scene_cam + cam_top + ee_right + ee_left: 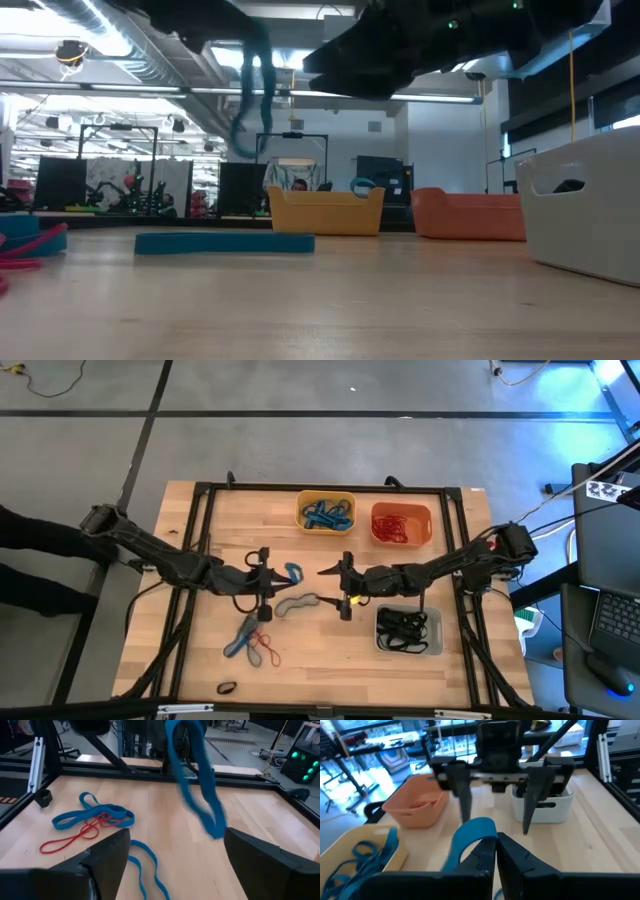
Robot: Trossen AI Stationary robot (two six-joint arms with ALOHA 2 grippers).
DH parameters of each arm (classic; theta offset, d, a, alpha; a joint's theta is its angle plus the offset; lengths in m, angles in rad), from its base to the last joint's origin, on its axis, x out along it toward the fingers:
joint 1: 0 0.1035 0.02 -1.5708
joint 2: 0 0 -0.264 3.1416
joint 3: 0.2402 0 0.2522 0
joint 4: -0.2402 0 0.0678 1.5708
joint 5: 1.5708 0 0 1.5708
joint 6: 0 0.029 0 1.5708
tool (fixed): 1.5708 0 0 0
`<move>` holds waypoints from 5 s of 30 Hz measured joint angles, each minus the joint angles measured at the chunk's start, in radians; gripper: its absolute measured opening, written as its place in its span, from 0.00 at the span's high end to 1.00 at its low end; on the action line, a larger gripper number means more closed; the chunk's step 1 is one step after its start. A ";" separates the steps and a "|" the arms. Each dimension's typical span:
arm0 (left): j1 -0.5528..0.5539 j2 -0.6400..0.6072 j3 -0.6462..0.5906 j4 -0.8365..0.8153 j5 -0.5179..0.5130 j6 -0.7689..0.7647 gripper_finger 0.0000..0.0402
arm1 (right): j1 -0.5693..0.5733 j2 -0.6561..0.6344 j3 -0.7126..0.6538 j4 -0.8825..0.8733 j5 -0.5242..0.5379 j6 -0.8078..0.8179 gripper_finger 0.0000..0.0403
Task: Sort rubber bands into baskets
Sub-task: Put the blue rubber band into the yellow bin
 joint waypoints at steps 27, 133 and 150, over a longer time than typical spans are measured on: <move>0.037 0.287 0.005 0.415 0.237 0.144 0.97 | 0.001 0.074 0.000 0.098 -0.195 -0.062 0.96; 0.071 0.105 0.005 -0.193 0.166 -0.176 0.55 | -0.155 0.150 0.190 -0.280 -0.295 -0.104 0.40; 0.071 0.105 0.005 -0.193 0.166 -0.178 0.55 | -0.122 0.334 0.190 -0.155 -0.289 -0.077 0.09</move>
